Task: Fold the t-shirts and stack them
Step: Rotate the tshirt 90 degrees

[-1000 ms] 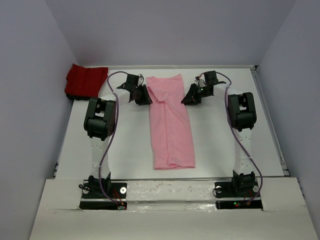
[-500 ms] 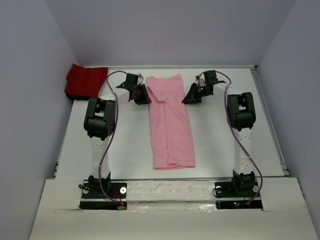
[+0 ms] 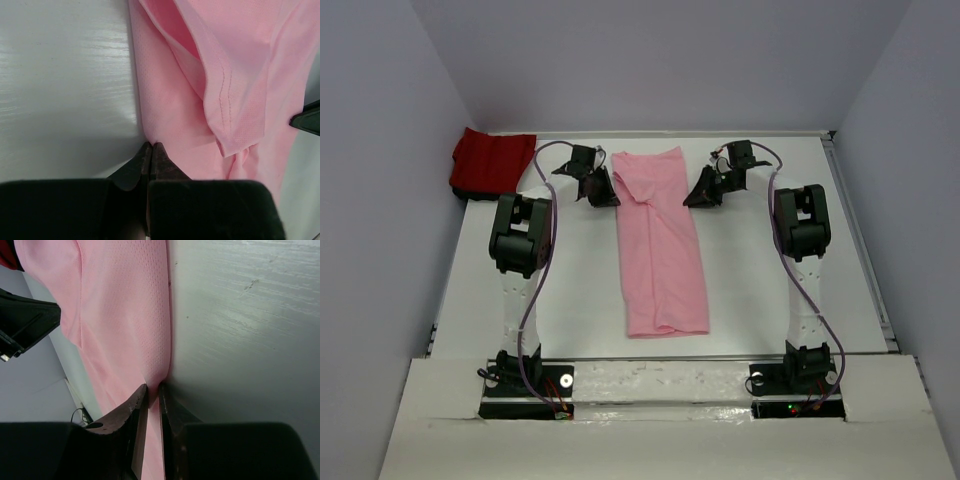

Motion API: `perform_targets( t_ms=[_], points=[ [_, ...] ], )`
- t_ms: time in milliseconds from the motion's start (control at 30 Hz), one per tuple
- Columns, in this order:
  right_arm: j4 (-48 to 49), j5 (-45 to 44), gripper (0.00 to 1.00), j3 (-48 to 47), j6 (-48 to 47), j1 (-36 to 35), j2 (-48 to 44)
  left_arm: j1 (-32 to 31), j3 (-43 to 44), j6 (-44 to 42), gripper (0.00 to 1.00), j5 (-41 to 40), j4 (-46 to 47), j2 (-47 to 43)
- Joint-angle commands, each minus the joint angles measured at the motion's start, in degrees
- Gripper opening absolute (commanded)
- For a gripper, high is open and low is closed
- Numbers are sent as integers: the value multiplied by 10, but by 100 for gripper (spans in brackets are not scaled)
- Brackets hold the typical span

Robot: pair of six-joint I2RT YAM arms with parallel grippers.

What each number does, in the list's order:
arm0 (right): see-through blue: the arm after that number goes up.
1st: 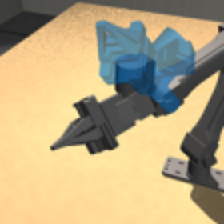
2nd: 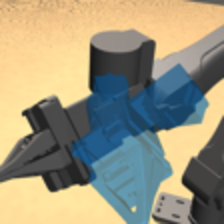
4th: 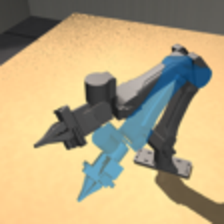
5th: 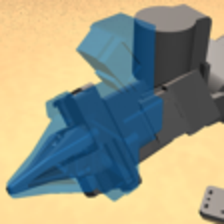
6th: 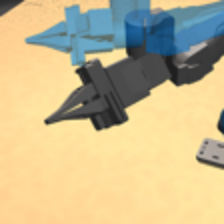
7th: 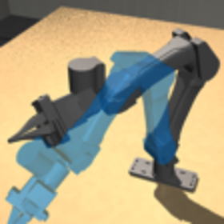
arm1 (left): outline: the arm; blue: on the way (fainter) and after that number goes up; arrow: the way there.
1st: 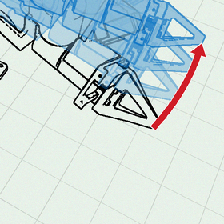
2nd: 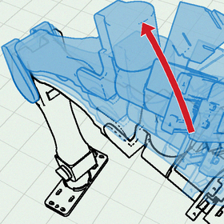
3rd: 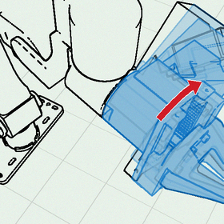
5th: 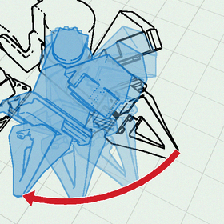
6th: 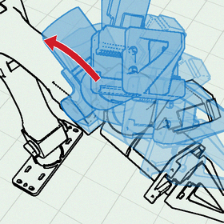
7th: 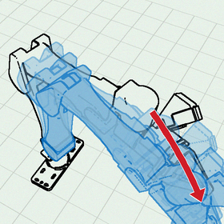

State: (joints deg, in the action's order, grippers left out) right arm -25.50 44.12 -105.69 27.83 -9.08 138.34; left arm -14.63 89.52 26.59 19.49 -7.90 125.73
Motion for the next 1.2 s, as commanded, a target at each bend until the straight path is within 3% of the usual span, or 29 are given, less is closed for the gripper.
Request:
perform_targets(
  t_ms=[0, 333, 1167],
  points=[
    [-12, -32, 21, -18, -17, -3, 21, 1, -7, -23, 5, -39, -74, 43],
    [-24, -37, 21, -50, -9, -3, 37, 1, 39, -29, 4, -40, -112, 67],
    [-46, -66, 21, -153, 7, 18, 89, 12, 269, -41, 5, -39, -209, 183]
  ],
)
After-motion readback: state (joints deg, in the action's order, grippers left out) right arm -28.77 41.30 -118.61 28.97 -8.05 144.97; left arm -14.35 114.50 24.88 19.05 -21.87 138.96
